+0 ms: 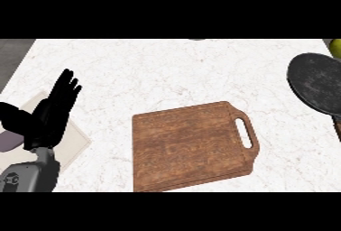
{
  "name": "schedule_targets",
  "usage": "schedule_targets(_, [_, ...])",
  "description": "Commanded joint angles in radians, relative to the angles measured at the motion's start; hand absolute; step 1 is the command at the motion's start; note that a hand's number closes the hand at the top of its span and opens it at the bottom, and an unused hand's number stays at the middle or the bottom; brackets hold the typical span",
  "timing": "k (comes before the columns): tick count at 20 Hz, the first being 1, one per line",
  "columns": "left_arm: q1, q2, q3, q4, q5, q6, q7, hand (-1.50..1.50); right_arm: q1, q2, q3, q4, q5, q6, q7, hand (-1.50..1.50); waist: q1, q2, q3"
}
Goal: Pick the pear from the cutting board and place it in the pan
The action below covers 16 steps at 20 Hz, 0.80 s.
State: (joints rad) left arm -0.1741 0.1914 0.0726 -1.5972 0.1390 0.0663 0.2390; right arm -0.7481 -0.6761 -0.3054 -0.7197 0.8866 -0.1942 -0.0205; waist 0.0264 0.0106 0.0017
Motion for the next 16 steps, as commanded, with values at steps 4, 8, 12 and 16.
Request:
schedule_targets(4, [-0.03,-0.007,-0.015,-0.023,0.001,0.001,0.049,0.0,-0.032,-0.018,-0.053,0.314,-0.022,-0.109,-0.248,1.5,0.018,0.007,0.002])
schedule_targets(8, [-0.086,0.004,0.006,0.044,-0.008,-0.003,0.01,0.0,-0.088,-0.005,-0.027,0.424,0.042,-0.178,-0.199,1.5,0.027,0.014,0.002])
schedule_targets(12, [-0.02,-0.017,-0.021,0.022,-0.009,-0.023,-0.026,0.0,-0.066,-0.015,-0.111,0.508,-0.03,-0.141,-0.112,-1.5,0.033,0.017,0.003])
schedule_targets(16, [-0.024,-0.039,-0.039,-0.001,-0.016,-0.003,0.0,0.0,-0.067,-0.038,-0.123,0.562,-0.046,-0.06,-0.169,-1.5,0.042,0.021,0.005])
